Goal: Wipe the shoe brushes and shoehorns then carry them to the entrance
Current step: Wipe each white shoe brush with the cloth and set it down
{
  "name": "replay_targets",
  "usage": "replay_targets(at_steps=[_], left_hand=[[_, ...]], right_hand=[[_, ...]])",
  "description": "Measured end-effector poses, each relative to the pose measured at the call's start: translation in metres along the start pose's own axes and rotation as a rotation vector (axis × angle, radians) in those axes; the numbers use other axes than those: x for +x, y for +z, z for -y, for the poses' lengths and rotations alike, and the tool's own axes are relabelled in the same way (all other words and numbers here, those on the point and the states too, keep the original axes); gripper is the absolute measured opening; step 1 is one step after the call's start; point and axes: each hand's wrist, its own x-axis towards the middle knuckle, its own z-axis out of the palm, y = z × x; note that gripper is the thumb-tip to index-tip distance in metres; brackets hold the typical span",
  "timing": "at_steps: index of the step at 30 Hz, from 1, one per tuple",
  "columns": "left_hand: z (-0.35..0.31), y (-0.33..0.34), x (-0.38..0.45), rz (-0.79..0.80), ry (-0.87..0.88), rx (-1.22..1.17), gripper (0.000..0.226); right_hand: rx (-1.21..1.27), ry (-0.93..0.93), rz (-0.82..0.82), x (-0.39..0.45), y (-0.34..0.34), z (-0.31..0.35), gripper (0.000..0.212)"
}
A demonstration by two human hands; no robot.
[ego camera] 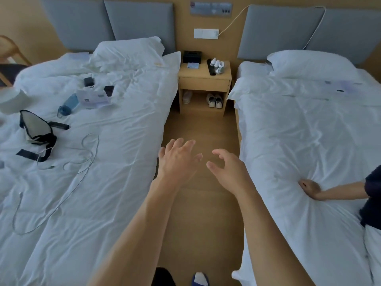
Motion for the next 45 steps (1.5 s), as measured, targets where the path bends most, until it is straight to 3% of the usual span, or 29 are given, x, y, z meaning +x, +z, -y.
replay_targets(at_steps=[14, 30, 45], left_hand=[[-0.009, 0.02, 0.197, 0.039, 0.115, -0.01, 0.055], [0.021, -0.008, 0.457, 0.102, 0.215, -0.046, 0.06], [0.015, 0.005, 0.644, 0.049, 0.06, 0.009, 0.06]], right_hand=[[-0.014, 0.092, -0.092, 0.171, -0.021, -0.018, 0.05], [-0.038, 0.217, -0.123, 0.421, -0.028, 0.029, 0.05], [-0.041, 0.085, -0.042, 0.645, -0.047, 0.009, 0.052]])
